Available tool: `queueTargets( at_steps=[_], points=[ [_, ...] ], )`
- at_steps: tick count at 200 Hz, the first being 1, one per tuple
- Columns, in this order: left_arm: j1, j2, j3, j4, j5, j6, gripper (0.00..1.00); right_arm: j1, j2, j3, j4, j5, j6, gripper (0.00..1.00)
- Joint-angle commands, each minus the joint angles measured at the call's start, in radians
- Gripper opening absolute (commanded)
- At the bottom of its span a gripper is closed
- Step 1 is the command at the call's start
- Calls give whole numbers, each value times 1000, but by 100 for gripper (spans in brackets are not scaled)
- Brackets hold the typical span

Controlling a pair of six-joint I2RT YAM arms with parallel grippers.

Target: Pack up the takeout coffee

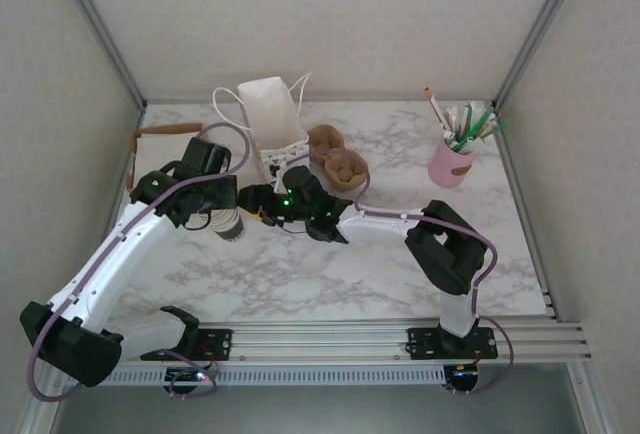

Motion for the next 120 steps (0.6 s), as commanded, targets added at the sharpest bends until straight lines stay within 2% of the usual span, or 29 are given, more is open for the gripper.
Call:
queueTargets(
  at_steps=[1, 120],
  points=[
    [-8, 9, 33, -22, 11, 4, 0, 22, 8, -31, 107, -9, 31, 50],
    [-9, 19, 50, -35, 26, -22, 0, 59, 59, -103, 385, 43, 99, 52]
  ],
)
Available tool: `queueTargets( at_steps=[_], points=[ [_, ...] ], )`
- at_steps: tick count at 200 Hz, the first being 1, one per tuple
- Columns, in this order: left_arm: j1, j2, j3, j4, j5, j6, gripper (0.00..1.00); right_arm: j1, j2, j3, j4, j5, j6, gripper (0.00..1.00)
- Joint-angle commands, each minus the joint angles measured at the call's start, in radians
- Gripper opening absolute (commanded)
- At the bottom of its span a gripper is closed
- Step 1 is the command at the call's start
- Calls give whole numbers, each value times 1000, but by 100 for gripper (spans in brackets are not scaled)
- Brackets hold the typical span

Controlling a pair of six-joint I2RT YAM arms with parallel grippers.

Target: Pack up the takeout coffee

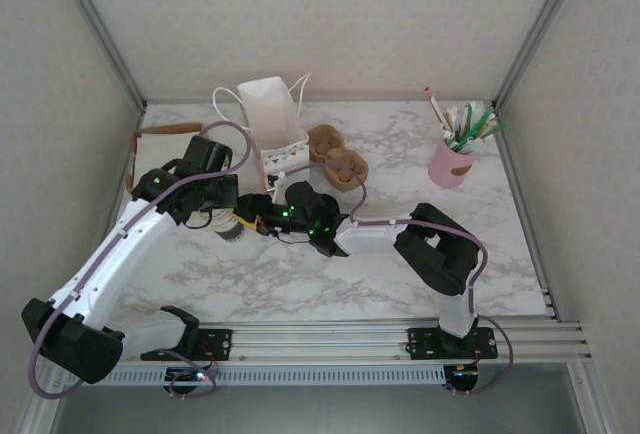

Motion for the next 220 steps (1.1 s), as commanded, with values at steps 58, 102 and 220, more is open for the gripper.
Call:
queueTargets(
  at_steps=[58, 102, 220],
  points=[
    [-8, 6, 56, -39, 15, -14, 0, 14, 60, 3, 182, 25, 53, 51],
    [-8, 6, 60, -44, 16, -14, 0, 14, 77, -1, 238, 31, 73, 52],
    [-7, 9, 76, -54, 5, -14, 0, 16, 90, -22, 306, 42, 99, 60]
  ],
)
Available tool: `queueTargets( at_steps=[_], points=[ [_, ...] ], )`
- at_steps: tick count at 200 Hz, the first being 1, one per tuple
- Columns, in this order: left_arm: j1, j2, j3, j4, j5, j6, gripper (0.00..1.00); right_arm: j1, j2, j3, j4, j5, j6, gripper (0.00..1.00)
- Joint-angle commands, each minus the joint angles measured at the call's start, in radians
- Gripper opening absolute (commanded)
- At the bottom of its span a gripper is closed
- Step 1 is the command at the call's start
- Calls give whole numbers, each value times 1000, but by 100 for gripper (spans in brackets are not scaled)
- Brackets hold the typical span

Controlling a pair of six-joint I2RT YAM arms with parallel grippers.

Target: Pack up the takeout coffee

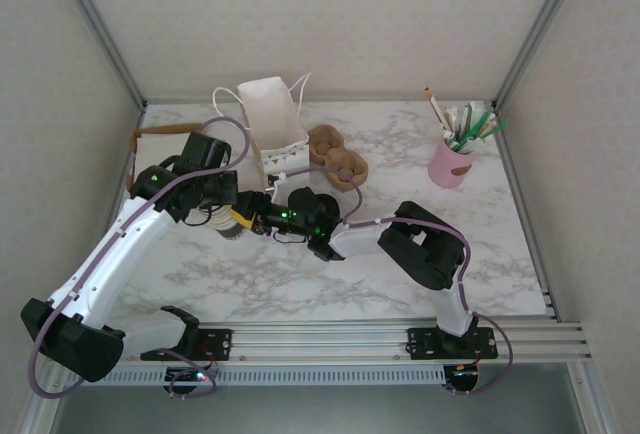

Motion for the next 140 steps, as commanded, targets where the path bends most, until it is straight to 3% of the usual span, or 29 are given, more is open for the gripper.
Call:
queueTargets(
  at_steps=[1, 99, 140],
  points=[
    [-8, 2, 39, -39, 2, -10, 0, 14, 3, -12, 62, 21, 5, 60],
    [-35, 21, 232, -144, -69, -18, 0, 25, -225, -108, -230, 54, -161, 71],
    [-68, 4, 342, -206, -86, -31, 0, 25, -385, -152, -435, 81, -282, 79]
  ],
)
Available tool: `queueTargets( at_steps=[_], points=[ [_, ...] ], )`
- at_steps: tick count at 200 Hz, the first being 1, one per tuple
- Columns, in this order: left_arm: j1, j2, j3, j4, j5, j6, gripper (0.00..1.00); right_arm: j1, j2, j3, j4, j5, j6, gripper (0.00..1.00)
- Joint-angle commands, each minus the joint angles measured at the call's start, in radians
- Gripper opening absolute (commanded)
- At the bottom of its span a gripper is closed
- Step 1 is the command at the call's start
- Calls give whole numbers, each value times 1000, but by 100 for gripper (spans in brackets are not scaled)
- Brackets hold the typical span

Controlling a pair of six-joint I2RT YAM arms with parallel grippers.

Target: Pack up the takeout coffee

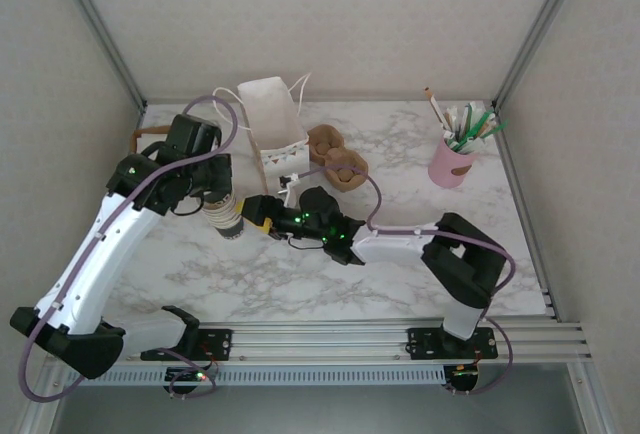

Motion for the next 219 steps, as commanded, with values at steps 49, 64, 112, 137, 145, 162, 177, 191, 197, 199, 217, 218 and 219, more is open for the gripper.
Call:
queueTargets(
  at_steps=[49, 64, 112, 137, 145, 162, 177, 191, 197, 199, 217, 218, 219],
  points=[
    [-111, -67, 215, -100, 16, -58, 0, 9, -321, -41, -469, 126, -271, 99],
    [-130, -91, 219, -88, 44, -73, 0, 9, -386, -44, -576, 175, -309, 99],
    [-165, -164, 165, -35, 181, -104, 0, 4, -604, -43, -908, 412, -401, 99],
    [-190, -177, 101, -19, 197, -124, 0, -1, -690, -24, -1081, 553, -422, 99],
    [-204, -177, 77, -14, 190, -132, 0, -1, -711, -20, -1127, 591, -428, 99],
    [-250, -179, 13, 1, 163, -161, 0, -3, -753, -17, -1208, 659, -434, 99],
    [-305, -182, -59, 38, 145, -194, 0, -8, -787, -23, -1258, 696, -437, 99],
    [-378, -170, -124, 69, 104, -229, 0, -16, -817, -41, -1284, 716, -434, 99],
    [-407, -160, -151, 81, 88, -242, 0, -25, -829, -51, -1289, 714, -432, 99],
    [-417, -155, -159, 83, 82, -247, 0, -26, -833, -55, -1291, 713, -430, 99],
    [-490, -111, -233, 112, 36, -280, 0, -53, -863, -88, -1293, 696, -423, 99],
    [-494, -109, -236, 114, 34, -282, 0, -54, -866, -90, -1293, 696, -423, 99],
    [-497, -107, -238, 116, 32, -283, 0, -55, -867, -91, -1293, 695, -422, 99]
  ],
)
